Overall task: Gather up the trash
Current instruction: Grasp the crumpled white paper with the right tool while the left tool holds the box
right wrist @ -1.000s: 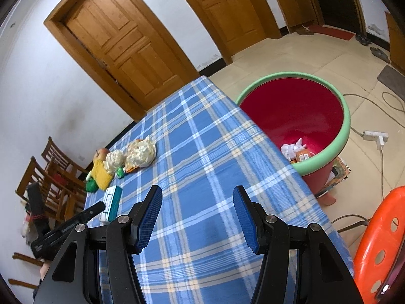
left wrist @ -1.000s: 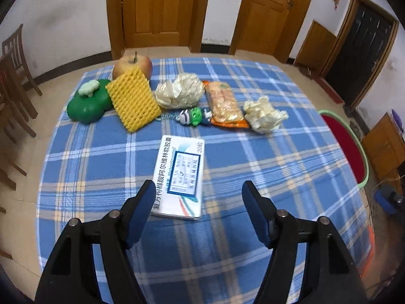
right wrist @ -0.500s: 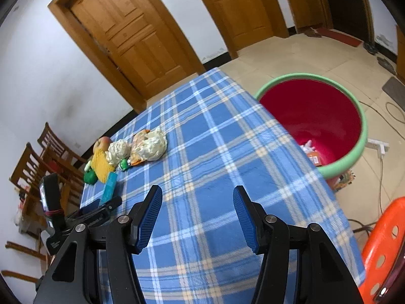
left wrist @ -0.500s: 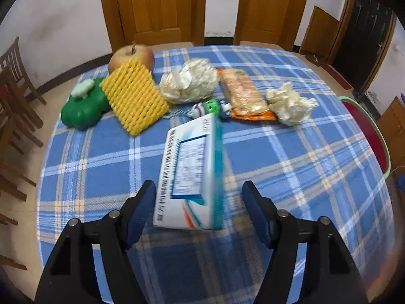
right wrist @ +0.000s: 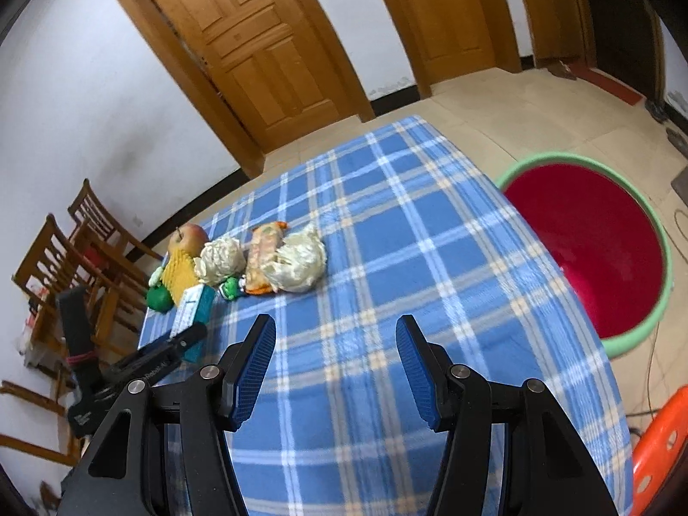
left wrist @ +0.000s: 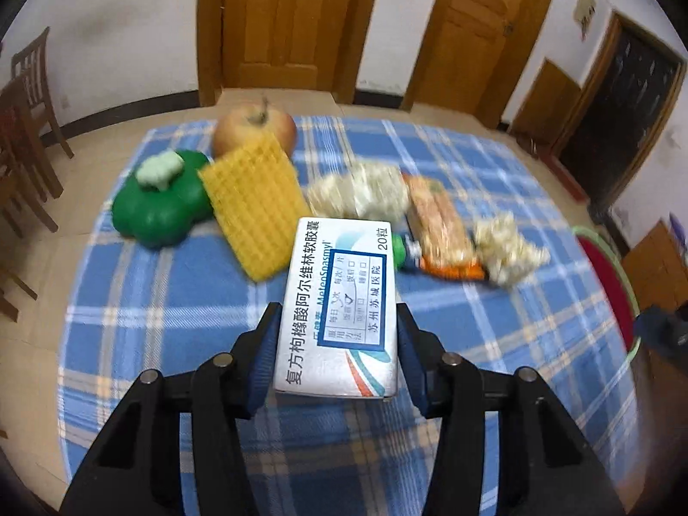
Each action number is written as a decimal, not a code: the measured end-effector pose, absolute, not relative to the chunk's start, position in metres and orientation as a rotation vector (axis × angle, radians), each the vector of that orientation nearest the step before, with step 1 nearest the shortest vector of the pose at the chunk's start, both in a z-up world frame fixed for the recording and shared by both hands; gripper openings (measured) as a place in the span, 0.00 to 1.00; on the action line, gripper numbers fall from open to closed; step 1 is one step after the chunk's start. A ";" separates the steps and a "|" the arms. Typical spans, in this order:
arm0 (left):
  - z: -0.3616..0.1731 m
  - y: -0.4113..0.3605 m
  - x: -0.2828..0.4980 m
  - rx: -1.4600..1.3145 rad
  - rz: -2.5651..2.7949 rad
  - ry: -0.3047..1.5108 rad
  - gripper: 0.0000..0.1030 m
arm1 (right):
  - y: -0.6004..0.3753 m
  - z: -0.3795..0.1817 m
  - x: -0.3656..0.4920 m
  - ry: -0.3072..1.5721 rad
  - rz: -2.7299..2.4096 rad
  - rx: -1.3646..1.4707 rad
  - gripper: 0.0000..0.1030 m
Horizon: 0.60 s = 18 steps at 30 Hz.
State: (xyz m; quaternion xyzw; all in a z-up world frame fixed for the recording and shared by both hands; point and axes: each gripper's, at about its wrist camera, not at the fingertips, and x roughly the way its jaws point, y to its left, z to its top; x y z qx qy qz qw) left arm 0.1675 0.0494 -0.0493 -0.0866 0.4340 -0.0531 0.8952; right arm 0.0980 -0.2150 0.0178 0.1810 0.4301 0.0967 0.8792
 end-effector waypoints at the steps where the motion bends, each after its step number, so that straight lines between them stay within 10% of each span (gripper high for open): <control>1: -0.046 0.051 0.167 -0.191 -0.111 0.882 0.50 | -0.211 0.017 0.103 0.897 0.203 0.374 0.58; 18: -0.041 0.090 0.153 -0.284 -0.074 0.756 0.50 | -0.156 -0.030 0.178 0.903 0.172 0.419 0.58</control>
